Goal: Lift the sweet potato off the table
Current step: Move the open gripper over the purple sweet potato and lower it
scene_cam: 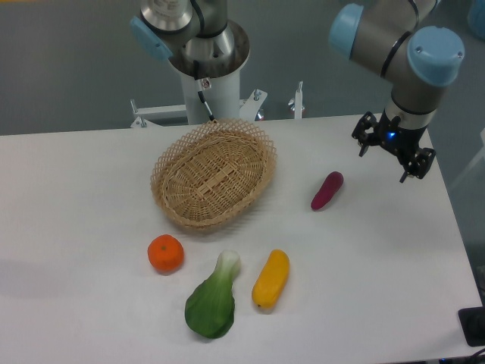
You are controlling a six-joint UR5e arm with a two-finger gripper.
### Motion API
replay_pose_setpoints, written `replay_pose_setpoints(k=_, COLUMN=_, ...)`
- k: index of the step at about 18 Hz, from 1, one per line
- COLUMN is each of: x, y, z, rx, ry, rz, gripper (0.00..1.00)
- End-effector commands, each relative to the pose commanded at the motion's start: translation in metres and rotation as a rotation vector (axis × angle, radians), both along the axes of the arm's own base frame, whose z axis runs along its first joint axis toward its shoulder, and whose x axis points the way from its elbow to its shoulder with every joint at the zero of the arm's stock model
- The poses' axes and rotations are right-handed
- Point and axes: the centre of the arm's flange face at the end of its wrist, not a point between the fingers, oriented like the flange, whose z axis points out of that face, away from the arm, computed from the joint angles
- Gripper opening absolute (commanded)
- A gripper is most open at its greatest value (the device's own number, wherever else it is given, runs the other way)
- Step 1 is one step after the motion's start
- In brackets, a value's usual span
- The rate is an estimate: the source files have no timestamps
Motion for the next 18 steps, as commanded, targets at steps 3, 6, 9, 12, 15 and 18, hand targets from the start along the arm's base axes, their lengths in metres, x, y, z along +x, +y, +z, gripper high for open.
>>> replay_pose_setpoints(k=3, x=0.0, y=0.001, z=-0.001, rx=0.001, ry=-0.002, rz=-0.002, gripper=1.0)
replay_pose_setpoints(k=6, x=0.003, y=0.001, z=-0.007, rx=0.0, ry=-0.015, rz=0.007, gripper=1.0)
replay_pose_setpoints(k=9, x=0.011, y=-0.002, z=-0.026, rx=-0.01, ry=-0.052, rz=0.017, gripper=1.0)
replay_pose_setpoints(k=12, x=0.016, y=-0.004, z=-0.035, rx=-0.014, ry=-0.064, rz=0.02, gripper=1.0)
replay_pose_setpoints(k=15, x=0.025, y=-0.004, z=-0.05, rx=-0.019, ry=-0.076, rz=0.014, gripper=1.0)
replay_pose_setpoints(k=18, x=0.039, y=0.0, z=-0.069, rx=-0.023, ry=-0.082, rz=-0.001, gripper=1.0)
